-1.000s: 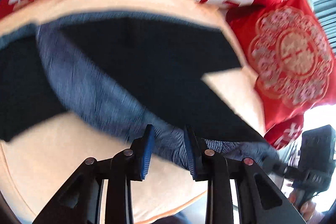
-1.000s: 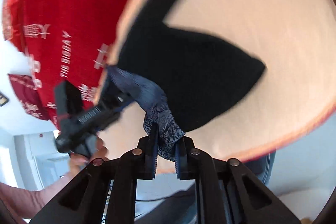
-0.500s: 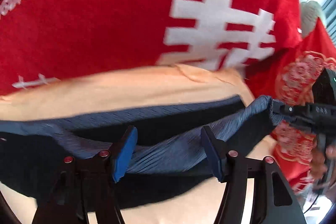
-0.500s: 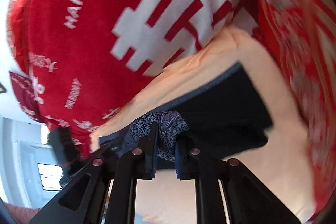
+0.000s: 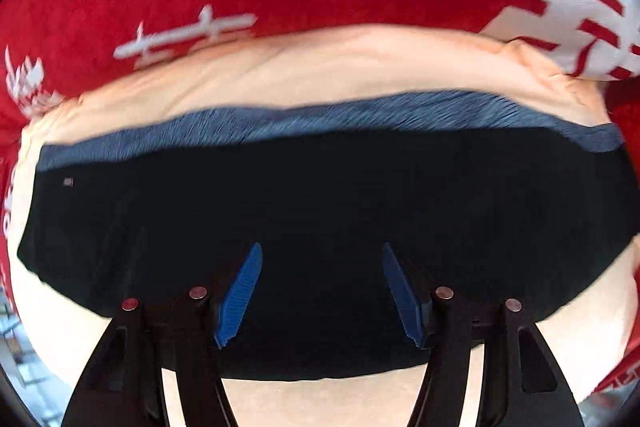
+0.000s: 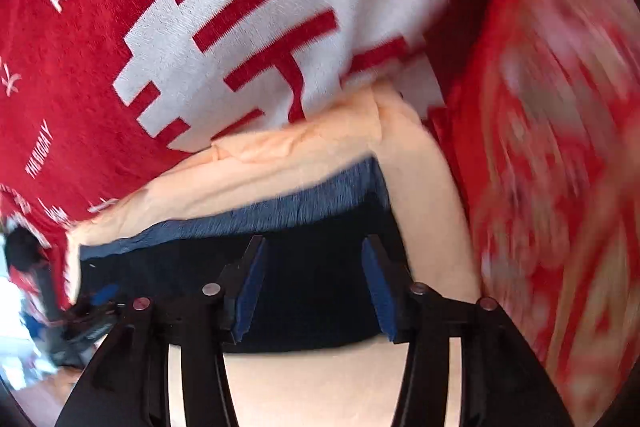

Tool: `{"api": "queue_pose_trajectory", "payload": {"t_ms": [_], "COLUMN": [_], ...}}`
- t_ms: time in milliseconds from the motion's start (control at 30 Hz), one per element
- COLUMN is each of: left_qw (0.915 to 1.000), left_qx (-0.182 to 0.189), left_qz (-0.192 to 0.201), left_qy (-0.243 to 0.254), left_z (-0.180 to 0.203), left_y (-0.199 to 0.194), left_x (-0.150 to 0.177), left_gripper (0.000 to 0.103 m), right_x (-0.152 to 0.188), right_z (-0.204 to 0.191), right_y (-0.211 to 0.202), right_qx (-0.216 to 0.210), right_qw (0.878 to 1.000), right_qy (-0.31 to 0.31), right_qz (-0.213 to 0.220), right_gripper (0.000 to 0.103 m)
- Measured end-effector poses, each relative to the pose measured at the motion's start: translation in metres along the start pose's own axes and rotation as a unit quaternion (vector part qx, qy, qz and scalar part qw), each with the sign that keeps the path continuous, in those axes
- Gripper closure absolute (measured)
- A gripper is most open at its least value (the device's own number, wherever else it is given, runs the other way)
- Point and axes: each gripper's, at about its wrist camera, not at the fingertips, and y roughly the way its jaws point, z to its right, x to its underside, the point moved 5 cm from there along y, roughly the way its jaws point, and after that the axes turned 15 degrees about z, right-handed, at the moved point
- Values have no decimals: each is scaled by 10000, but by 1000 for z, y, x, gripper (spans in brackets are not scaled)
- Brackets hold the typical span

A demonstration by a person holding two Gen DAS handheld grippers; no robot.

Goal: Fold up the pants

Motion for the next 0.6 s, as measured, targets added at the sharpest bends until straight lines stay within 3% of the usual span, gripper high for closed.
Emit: {"api": "queue_pose_trajectory", "payload": {"t_ms": [133,200,267,333,367,400,500,533,600], "left_qw": [9997,9997,9998,9997,9994,9993,9989,9989,9994], "left_qx": [-67,-75,-80,-160,-260,-235,-285,-343,-200], "left_qz": [-62,-21,-11,32,73,74,-106,-104,97], "left_qy": [-230,-216,-208,-186,-194,-264,-362,-295,-248], "left_z": [-11,-12,-11,-15,-20,-24,-34,-36,-35], "left_y": [12,14,16,19,22,25,24,19,7], "left_x": [7,5,1,2,3,4,1,-5,-17], "left_gripper": [38,37,37,24,14,12,12,12,12], "right_x": [46,55,52,44,42,42,52,51,44], "right_z": [33,49,59,55,53,53,68,69,59], "right_y": [19,32,42,33,28,23,35,36,23], "right_qx": [464,430,366,209,178,202,465,509,491], "right_qw": [9965,9923,9881,9900,9914,9932,9929,9929,9951], "right_qy": [576,1106,1465,1394,1294,1145,1014,973,778], "right_qz": [-400,-365,-282,-74,-1,6,-408,-447,-366], "right_gripper": [50,53,80,88,89,89,83,74,74]}}
